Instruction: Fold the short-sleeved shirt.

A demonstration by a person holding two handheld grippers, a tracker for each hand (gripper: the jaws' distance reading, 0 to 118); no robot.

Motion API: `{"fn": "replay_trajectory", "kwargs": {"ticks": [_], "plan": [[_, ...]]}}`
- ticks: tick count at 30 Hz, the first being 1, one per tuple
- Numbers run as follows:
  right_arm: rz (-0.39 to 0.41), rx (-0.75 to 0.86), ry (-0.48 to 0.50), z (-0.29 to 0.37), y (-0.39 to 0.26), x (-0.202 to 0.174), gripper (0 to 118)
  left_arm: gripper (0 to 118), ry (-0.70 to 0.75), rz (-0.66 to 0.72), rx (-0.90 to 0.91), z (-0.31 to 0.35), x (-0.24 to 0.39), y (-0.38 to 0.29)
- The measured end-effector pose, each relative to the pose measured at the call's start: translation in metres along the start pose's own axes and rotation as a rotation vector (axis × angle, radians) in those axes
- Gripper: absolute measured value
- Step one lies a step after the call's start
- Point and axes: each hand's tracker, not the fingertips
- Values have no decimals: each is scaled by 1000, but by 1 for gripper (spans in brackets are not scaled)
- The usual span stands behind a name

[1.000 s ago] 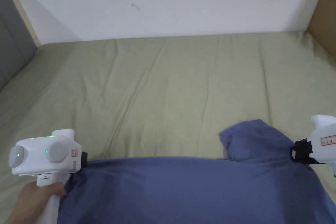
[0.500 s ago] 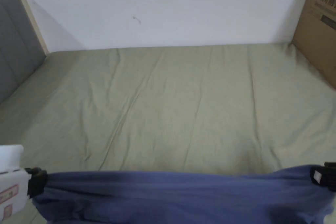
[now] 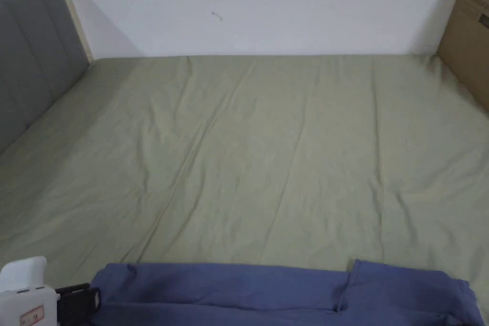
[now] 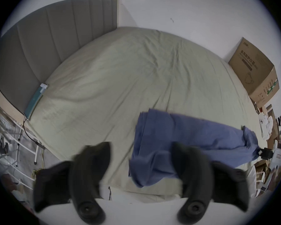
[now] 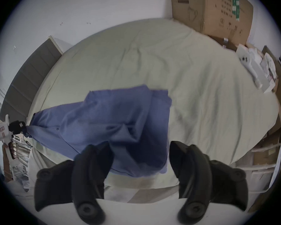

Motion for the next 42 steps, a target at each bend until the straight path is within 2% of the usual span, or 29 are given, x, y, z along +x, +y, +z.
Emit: {"fn": "replay_trajectory", "kwargs": {"ticks": [2, 4, 5, 6, 7, 8, 9, 10, 12, 13, 16, 17, 20, 21, 22, 23, 25, 32, 35, 36, 37, 39, 40, 42], "plan": [[41, 51, 4, 16, 11, -10, 76, 98, -22, 24, 57, 14, -2, 7], [79, 100, 1, 30, 22, -23, 76, 100, -32, 42, 77, 28, -2, 11], [94, 136, 36, 37, 26, -30, 76, 99, -42, 59, 96, 33, -2, 12], [79, 157, 62, 41, 31, -39, 74, 93, -54, 83, 114, 39, -3, 10], [75, 176, 90, 44, 33, -47, 67, 75, -72, 93, 140, 43, -4, 7], [86, 199, 127, 44, 35, -58, 51, 46, -90, 91, 143, 43, -7, 4], [90, 206, 128, 39, 35, -65, 16, 3, -88, 107, 129, 41, -9, 0], [98, 212, 120, 35, 34, -75, 8, 1, -78, 119, 110, 37, -11, -3], [148, 213, 184, 25, 32, -98, 6, 1, -80, 158, 85, 29, -19, -16], [154, 210, 183, 18, 30, -109, 6, 1, -82, 189, 75, 27, -23, -20], [164, 139, 262, -3, 32, -136, 6, 1, -140, 296, 107, 22, -48, -32], [178, 121, 279, -6, 32, -146, 6, 4, -150, 344, 125, 22, -55, -33], [230, 97, 310, -14, 33, -170, 6, 58, -230, 439, 140, 25, -69, -36], [238, 90, 317, -14, 34, -177, 6, 90, -262, 467, 122, 20, -74, -35], [244, 84, 327, -16, 34, -182, 6, 110, -286, 491, 116, 14, -78, -36], [248, 75, 337, -18, 34, -186, 6, 118, -314, 510, 107, 5, -81, -37], [256, 60, 350, -20, 34, -193, 6, 117, -361, 540, 105, -10, -85, -42], [290, -2, 339, -31, 33, -203, 6, 115, -549, 669, -76, -88, -70, -47], [301, -38, 308, -34, 30, -203, 6, 116, -537, 675, -62, -95, -68, -48], [302, -37, 308, -34, 29, -203, 6, 112, -563, 722, -58, -92, -71, -47], [302, -43, 310, -34, 28, -202, 6, 95, -564, 721, -45, -90, -76, -48], [287, -54, 316, -36, 28, -200, 6, 9, -468, 709, -46, -99, -79, -48], [280, -60, 318, -38, 28, -200, 6, 8, -460, 740, -103, -109, -77, -52], [269, -64, 312, -38, 29, -199, 6, 8, -524, 809, -64, -107, -80, -57]]}}
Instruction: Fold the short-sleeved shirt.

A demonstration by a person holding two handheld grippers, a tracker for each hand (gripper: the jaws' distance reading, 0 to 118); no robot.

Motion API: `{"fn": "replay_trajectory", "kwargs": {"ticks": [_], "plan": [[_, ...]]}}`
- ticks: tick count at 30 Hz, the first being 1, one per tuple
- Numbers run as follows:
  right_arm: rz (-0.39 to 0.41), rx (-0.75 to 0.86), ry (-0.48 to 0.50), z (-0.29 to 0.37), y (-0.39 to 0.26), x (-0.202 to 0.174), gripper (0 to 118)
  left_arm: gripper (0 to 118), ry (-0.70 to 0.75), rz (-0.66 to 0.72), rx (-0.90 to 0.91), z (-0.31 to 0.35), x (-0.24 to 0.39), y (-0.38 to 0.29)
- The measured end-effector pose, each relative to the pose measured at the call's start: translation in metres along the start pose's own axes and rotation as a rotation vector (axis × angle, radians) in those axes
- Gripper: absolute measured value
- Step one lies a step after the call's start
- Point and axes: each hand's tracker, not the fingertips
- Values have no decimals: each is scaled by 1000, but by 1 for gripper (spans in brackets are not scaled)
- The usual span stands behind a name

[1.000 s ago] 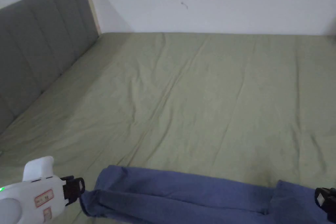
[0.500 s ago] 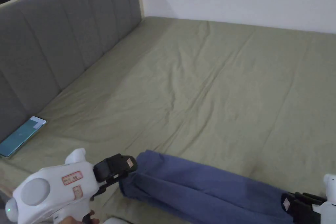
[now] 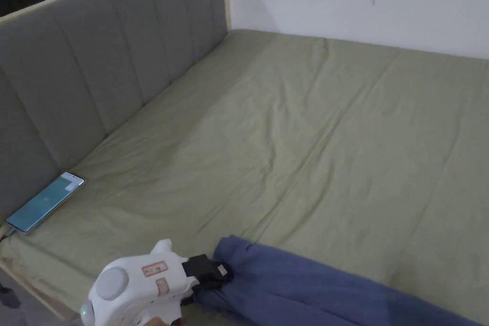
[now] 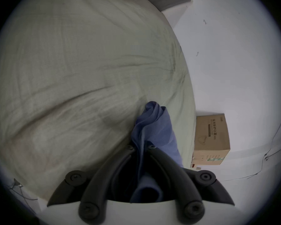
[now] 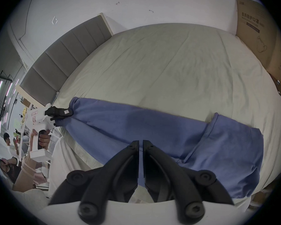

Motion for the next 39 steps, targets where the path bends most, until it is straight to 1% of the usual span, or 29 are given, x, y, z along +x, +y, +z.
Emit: {"fn": "replay_trajectory", "kwargs": {"ticks": [2, 3, 5, 6, 8, 11, 13, 15, 17, 20, 23, 24, 25, 26, 27, 28, 29, 30, 31, 32, 35, 36, 37, 38, 39], "plan": [[-10, 9, 0, 5, -1, 3, 6, 8, 16, -33, 4, 4, 13, -1], [-9, 12, 4, 8, 0, 6, 6, 8, 55, -81, 3, 5, 21, -1], [0, 28, -16, 16, 2, 8, 6, 8, 90, -110, 32, 8, 42, -3], [-1, 47, -31, 22, 3, 10, 6, 8, 113, -162, 42, 9, 57, -6], [-22, 86, -36, 36, 2, 17, 6, 8, 90, -250, 66, 13, 89, -17], [-76, 116, -34, 54, -3, 31, 6, 8, 69, -492, 51, 15, 159, -43], [-96, 134, -49, 64, -10, 41, 6, 8, 108, -686, 58, 12, 208, -70], [-127, 151, -72, 72, -19, 51, 6, 8, 130, -817, 62, 6, 243, -101], [-177, 166, -79, 79, -28, 62, 6, 8, 71, -948, 18, -5, 268, -134], [-234, 179, -90, 89, -45, 80, 6, 8, 5, -1058, -97, -35, 287, -184], [-293, 191, -118, 97, -62, 98, 6, 8, 20, -1042, -200, -76, 288, -222], [-319, 195, -118, 99, -66, 103, 6, 9, 54, -1024, -186, -86, 289, -232], [-342, 205, -122, 101, -71, 108, 6, 11, 55, -1050, -182, -97, 288, -241], [-353, 205, -131, 104, -75, 112, 6, 16, 49, -1085, -209, -106, 287, -248], [-371, 204, -148, 105, -78, 119, 6, 34, 73, -1083, -255, -112, 286, -255], [-383, 201, -156, 107, -81, 124, 6, 63, 75, -1095, -318, -117, 285, -260], [-386, 200, -154, 109, -84, 127, 6, 94, 79, -1098, -357, -122, 282, -262], [-391, 202, -155, 110, -87, 131, 6, 115, 87, -1077, -382, -123, 279, -262], [-396, 203, -162, 112, -89, 132, 6, 114, 77, -1053, -375, -118, 277, -259], [-402, 203, -168, 112, -91, 134, 6, 110, 45, -1006, -364, -112, 275, -253], [-432, 200, -165, 109, -95, 139, 6, 108, 31, -850, -366, -102, 264, -223], [-438, 201, -159, 108, -96, 140, 6, 99, 26, -803, -344, -97, 261, -213], [-440, 200, -158, 106, -96, 140, 6, 78, 19, -781, -320, -94, 258, -200], [-440, 200, -158, 105, -95, 140, 6, 43, 28, -772, -298, -92, 257, -192], [-440, 200, -158, 104, -94, 139, 6, 2, 55, -790, -277, -93, 256, -186]]}}
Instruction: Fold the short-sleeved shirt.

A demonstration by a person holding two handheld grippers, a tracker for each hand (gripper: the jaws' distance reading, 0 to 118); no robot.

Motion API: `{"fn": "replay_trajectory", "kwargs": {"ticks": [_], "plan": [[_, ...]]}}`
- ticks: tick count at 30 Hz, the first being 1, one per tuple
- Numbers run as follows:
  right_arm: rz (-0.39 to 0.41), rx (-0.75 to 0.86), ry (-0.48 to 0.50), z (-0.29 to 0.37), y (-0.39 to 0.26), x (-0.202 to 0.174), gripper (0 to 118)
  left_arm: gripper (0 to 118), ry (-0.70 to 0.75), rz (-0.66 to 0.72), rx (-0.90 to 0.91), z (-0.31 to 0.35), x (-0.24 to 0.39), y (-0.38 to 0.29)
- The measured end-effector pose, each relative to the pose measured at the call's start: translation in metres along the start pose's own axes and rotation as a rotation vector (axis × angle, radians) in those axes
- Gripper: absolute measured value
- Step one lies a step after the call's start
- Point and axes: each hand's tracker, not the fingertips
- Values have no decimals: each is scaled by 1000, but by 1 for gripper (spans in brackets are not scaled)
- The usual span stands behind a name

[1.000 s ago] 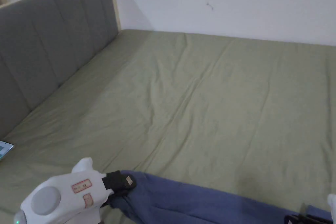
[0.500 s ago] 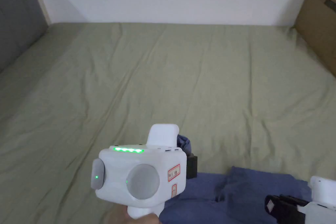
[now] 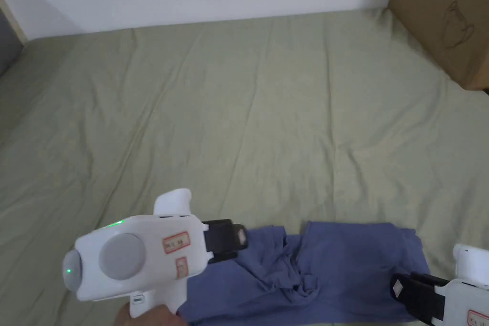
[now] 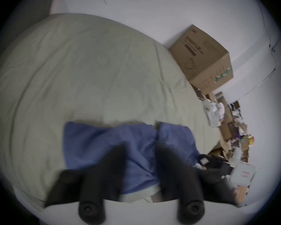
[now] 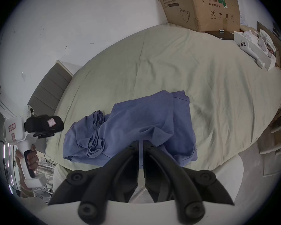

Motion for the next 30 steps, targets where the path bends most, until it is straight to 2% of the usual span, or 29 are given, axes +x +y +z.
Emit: {"fn": "replay_trajectory", "kwargs": {"ticks": [2, 3, 6, 8, 9, 12, 15, 18, 20, 24, 30], "plan": [[2, 0, 6, -2, 0, -2, 6, 2, 110, -14, 12, -5, -5, 2], [3, 0, 8, -3, 1, -4, 6, 2, 93, -28, -2, -10, -5, 2], [1, 11, 12, -6, 1, -8, 6, 2, -15, 55, -85, -43, -2, -7], [-1, 11, 16, -7, 2, -9, 6, 2, -19, -23, -200, -71, 13, -18], [1, 12, 21, -6, 2, -9, 6, 2, 63, -68, -259, -82, 24, -26], [12, 20, 30, -3, 1, -9, 6, 1, 73, -148, -274, -97, 43, -51], [15, 15, 35, -4, 1, -8, 6, 1, 70, -151, -250, -86, 50, -48], [15, 7, 36, -9, 1, -6, 6, 1, -99, -52, -245, -73, 51, -39], [19, 6, 36, -10, 1, -7, 6, 1, -178, -71, -222, -65, 57, -37], [46, 8, 38, -7, 4, -12, 6, 1, -131, -137, -183, -43, 50, -32], [82, -6, 25, -11, 9, -19, 6, 3, -95, 26, -58, 17, -39, -22]]}}
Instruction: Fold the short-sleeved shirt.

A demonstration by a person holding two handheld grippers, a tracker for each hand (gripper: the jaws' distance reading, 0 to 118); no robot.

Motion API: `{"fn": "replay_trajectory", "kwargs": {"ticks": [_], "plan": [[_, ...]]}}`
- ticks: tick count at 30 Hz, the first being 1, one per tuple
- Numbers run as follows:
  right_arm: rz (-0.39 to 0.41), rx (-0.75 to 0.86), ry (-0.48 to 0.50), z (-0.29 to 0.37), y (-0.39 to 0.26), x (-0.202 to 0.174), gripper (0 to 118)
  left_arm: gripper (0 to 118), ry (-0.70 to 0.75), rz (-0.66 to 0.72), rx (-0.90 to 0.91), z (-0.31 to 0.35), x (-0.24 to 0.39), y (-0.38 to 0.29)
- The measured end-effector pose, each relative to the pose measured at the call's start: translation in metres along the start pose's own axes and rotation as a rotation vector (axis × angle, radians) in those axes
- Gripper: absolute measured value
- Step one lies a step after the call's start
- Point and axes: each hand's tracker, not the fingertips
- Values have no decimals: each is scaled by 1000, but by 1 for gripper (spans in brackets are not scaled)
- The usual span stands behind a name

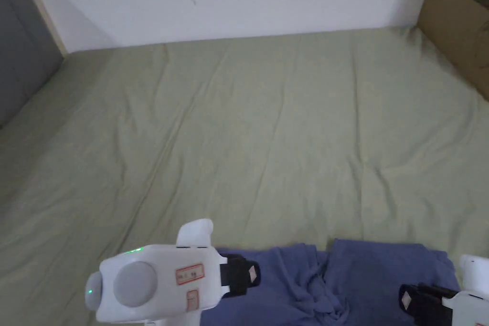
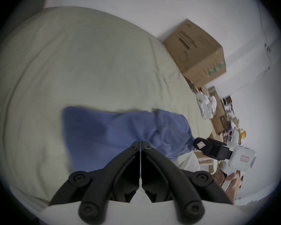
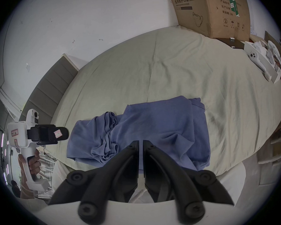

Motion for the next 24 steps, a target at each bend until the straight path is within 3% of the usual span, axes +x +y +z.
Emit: {"fn": "replay_trajectory", "kwargs": {"ticks": [1, 2, 3, 4, 6, 7, 12, 17, 18, 19, 20, 21, 22, 24], "plan": [[3, -1, -2, -2, 1, -2, 6, 12, 20, 23, 15, 10, -16, -2], [7, -7, 0, -4, 2, -5, 6, 28, 44, 13, 22, 19, -29, -6], [13, -13, 5, -7, 3, -8, 6, 57, 70, 12, 32, 25, -41, -11], [20, -19, 8, -10, 5, -11, 6, 77, 79, 20, 35, 27, -53, -15], [46, -33, 3, -14, 8, -23, 6, 97, 84, 90, -7, 26, -75, -21], [65, -38, -1, -16, 10, -30, 6, 99, 56, 158, -5, 23, -86, -24], [108, -31, 6, -21, 23, -59, 6, 102, -140, 442, -23, -13, -115, -33], [152, -48, 3, -28, 25, -80, 6, 102, -339, 472, -31, -38, -121, -26], [160, -61, 6, -29, 24, -82, 6, 95, -358, 500, -64, -43, -123, -25], [168, -69, 5, -30, 23, -85, 6, 78, -351, 496, -65, -46, -125, -25], [177, -73, 0, -31, 22, -88, 6, 44, -326, 483, -66, -50, -123, -25], [186, -78, -4, -33, 21, -90, 6, 19, -246, 462, -84, -56, -123, -27], [194, -85, -8, -34, 20, -91, 6, 19, -198, 446, -110, -62, -125, -29], [201, -99, -20, -37, 20, -93, 6, 19, -331, 511, -87, -54, -135, -29]]}}
